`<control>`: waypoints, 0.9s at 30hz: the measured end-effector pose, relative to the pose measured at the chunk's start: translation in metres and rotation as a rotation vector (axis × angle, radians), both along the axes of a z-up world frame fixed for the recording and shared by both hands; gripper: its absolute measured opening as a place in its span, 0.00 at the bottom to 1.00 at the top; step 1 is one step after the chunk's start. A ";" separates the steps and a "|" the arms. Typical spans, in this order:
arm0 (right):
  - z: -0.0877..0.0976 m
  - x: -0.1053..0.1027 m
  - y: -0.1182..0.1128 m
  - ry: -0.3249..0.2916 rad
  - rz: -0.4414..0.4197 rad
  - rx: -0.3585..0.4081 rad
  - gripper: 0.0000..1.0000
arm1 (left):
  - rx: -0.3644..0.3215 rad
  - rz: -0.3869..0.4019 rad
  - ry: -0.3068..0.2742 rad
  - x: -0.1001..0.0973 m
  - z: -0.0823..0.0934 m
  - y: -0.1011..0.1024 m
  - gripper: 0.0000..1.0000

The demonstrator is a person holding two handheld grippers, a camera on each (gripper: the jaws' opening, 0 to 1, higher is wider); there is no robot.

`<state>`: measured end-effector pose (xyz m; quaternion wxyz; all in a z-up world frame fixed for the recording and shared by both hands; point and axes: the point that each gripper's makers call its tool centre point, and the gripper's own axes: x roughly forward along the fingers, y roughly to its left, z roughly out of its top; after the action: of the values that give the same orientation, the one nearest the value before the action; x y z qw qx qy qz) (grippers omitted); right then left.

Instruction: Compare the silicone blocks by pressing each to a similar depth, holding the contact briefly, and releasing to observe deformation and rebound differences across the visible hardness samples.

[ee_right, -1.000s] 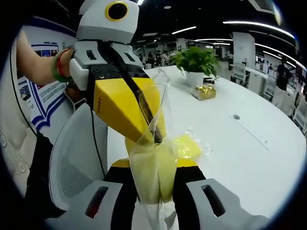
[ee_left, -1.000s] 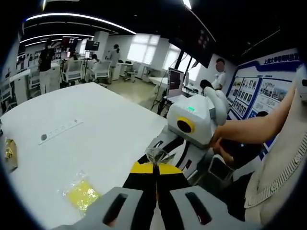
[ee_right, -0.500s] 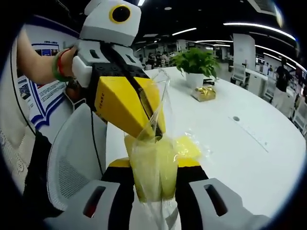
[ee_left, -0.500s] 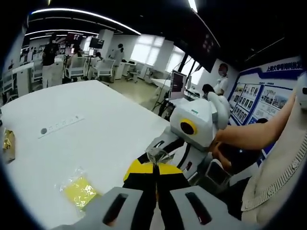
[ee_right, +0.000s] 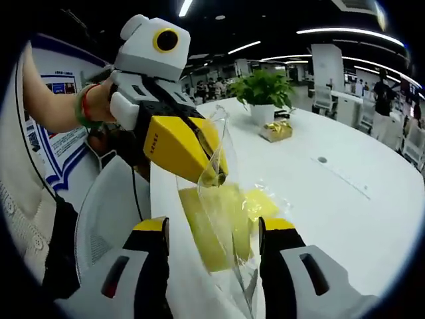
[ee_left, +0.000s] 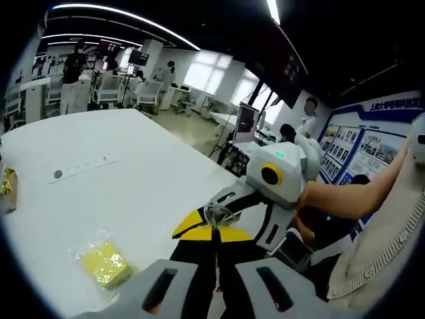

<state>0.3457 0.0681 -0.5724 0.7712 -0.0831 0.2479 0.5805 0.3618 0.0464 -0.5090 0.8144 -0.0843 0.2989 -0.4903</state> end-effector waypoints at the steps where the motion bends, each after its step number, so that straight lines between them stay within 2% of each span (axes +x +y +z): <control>1: 0.000 0.000 -0.002 -0.004 -0.011 0.003 0.56 | -0.002 0.000 0.003 0.000 0.000 0.000 0.00; 5: 0.003 -0.002 -0.016 -0.024 -0.066 0.010 0.61 | -0.001 0.000 0.008 -0.002 -0.002 -0.001 0.00; 8: 0.011 -0.004 -0.029 -0.036 -0.118 0.037 0.61 | -0.008 0.001 0.018 -0.005 -0.004 -0.001 0.00; 12: 0.018 -0.007 -0.043 -0.050 -0.186 0.067 0.68 | -0.021 0.016 0.041 -0.007 -0.009 -0.002 0.00; 19: 0.033 -0.018 -0.084 -0.067 -0.360 0.151 0.73 | -0.060 0.046 0.077 -0.007 -0.019 -0.002 0.00; 22: 0.032 -0.027 -0.101 -0.062 -0.416 0.162 0.77 | -0.074 0.069 0.095 -0.006 -0.024 -0.002 0.00; 25: 0.024 -0.040 -0.118 -0.019 -0.463 0.159 0.81 | -0.085 0.090 0.114 -0.001 -0.034 -0.004 0.00; 27: 0.021 -0.047 -0.128 -0.011 -0.489 0.161 0.82 | -0.095 0.113 0.127 0.003 -0.039 -0.006 0.00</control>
<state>0.2984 -0.0594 -0.5512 0.8942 0.0378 0.2092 0.3939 0.3649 0.0409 -0.5482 0.8152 -0.1702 0.3211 -0.4510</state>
